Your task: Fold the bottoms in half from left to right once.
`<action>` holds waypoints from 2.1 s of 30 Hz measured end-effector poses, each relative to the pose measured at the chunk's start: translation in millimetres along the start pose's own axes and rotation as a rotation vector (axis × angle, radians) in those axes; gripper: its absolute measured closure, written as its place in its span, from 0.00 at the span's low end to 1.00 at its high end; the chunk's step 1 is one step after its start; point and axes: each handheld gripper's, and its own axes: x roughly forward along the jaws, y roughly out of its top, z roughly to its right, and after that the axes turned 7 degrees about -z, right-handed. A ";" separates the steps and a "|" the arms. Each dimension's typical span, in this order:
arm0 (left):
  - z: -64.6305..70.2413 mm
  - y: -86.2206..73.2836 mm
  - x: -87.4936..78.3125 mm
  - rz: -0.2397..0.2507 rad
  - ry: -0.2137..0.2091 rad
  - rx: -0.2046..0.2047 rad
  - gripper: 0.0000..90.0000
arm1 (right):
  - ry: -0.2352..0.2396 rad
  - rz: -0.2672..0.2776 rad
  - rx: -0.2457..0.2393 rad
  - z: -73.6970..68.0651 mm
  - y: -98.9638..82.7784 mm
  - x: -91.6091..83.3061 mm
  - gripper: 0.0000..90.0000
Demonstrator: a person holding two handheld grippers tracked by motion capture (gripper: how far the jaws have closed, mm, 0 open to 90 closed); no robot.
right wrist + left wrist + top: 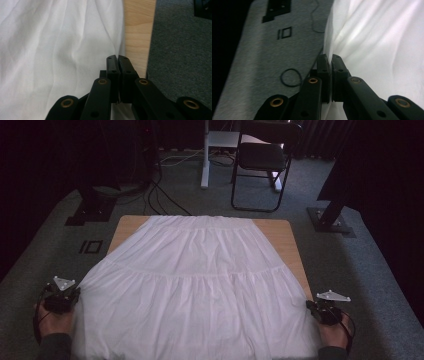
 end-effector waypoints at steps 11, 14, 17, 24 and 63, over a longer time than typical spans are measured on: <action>-39.0 11.5 12.1 -0.071 0.133 -0.107 0.98 | 0.012 0.026 0.008 0.8 -1.1 -2.0 0.98; -32.5 14.2 2.2 -0.043 0.127 -0.094 0.98 | 0.023 0.027 -0.014 -3.0 -0.3 -0.7 0.98; -24.1 17.1 -15.1 0.009 0.079 -0.069 0.97 | 0.028 0.021 -0.022 -4.9 0.5 0.9 0.98; 6.7 29.1 -61.3 0.177 -0.126 0.030 0.97 | 0.039 0.020 -0.028 -6.0 0.0 1.7 0.97; 370.3 166.8 -127.7 0.397 -1.008 0.638 0.97 | 0.067 0.017 -0.062 -17.2 3.8 3.9 0.97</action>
